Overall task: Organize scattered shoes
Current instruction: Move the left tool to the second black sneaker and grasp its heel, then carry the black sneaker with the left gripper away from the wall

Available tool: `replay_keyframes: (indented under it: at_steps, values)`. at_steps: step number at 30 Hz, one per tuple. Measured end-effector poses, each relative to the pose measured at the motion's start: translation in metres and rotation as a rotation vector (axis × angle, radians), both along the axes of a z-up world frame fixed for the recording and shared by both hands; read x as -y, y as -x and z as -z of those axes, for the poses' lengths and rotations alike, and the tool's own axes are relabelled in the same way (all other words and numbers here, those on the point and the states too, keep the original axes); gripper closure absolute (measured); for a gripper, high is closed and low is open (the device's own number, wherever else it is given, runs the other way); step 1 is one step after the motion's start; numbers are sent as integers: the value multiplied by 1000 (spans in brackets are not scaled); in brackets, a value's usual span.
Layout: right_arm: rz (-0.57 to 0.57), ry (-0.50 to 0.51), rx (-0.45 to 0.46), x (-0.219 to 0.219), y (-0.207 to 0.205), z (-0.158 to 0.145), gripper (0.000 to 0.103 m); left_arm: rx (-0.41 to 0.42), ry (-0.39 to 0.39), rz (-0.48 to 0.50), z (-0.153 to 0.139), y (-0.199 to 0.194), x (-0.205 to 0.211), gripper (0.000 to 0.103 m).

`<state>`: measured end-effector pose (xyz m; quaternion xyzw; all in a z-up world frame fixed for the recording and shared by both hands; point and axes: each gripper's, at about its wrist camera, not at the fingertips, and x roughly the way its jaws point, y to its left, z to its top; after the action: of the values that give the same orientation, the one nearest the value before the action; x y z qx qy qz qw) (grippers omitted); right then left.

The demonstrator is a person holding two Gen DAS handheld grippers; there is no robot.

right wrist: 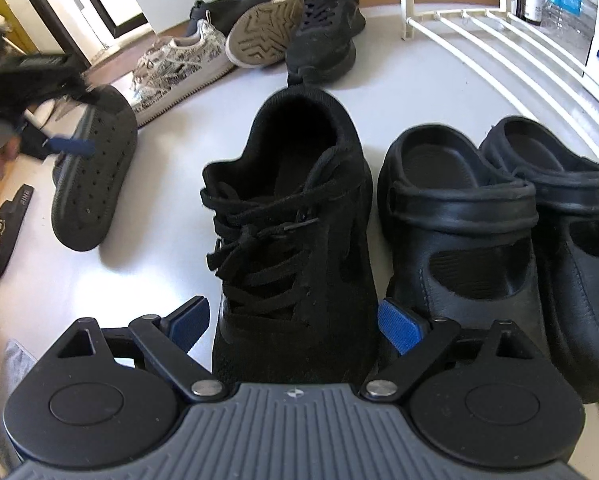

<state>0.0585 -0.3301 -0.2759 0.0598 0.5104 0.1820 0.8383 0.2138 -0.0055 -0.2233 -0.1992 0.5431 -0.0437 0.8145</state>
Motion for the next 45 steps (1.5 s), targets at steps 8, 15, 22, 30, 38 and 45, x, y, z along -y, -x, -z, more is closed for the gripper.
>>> replay_keyframes:
  at_steps: [8,15,22,30,38,45]
  values:
    - [24,-36,58,16,-5,-15,9,97,-83,43,-30,-98,40,17]
    - [71,-63,64,31,-10,-17,9,132,-138,83,-27,-151,78,14]
    - [69,-63,80,38,-10,-18,9,210,-184,134,-25,-205,111,14]
    - [81,-69,69,43,-12,-15,9,255,-203,151,-7,-254,145,14]
    - [87,-58,52,46,-11,-10,9,237,-258,176,24,-283,173,18]
    - [71,-45,59,46,-10,-10,9,146,-320,225,54,-295,184,85]
